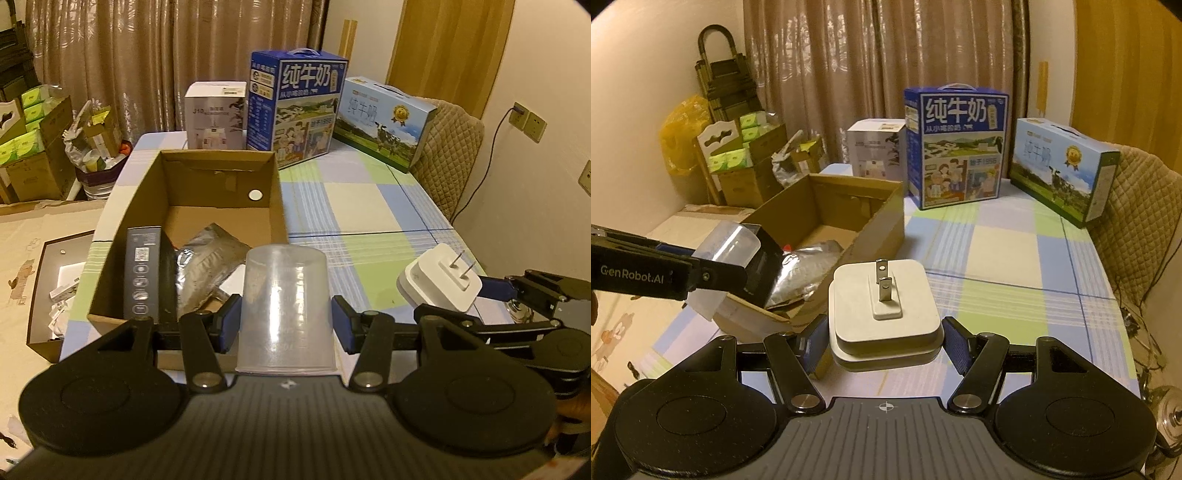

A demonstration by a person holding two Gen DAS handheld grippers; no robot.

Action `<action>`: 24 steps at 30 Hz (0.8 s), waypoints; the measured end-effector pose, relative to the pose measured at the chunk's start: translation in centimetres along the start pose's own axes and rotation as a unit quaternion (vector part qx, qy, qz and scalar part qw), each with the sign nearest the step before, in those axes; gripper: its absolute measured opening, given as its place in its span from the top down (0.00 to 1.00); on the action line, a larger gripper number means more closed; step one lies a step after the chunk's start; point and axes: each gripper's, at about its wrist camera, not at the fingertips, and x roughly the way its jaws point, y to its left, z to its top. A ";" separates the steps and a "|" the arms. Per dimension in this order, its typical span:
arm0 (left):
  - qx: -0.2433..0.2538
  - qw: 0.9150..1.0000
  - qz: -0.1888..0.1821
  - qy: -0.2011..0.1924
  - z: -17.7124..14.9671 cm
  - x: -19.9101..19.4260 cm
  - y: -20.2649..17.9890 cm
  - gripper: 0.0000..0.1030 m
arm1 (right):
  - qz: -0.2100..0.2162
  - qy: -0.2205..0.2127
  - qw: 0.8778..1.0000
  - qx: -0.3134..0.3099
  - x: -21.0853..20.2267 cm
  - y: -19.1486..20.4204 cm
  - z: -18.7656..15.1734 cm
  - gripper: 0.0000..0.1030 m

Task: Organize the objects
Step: 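Lift and carry the clear cup and white plug toward the cardboard box, then lower the clear cup into the box with the left tool while the right tool lowers the plug in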

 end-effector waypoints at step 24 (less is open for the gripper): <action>-0.011 0.999 0.041 -0.006 3.1 0.2 7.1 0.55 | 0.045 0.007 0.999 -0.029 5.2 4.2 4.1 0.39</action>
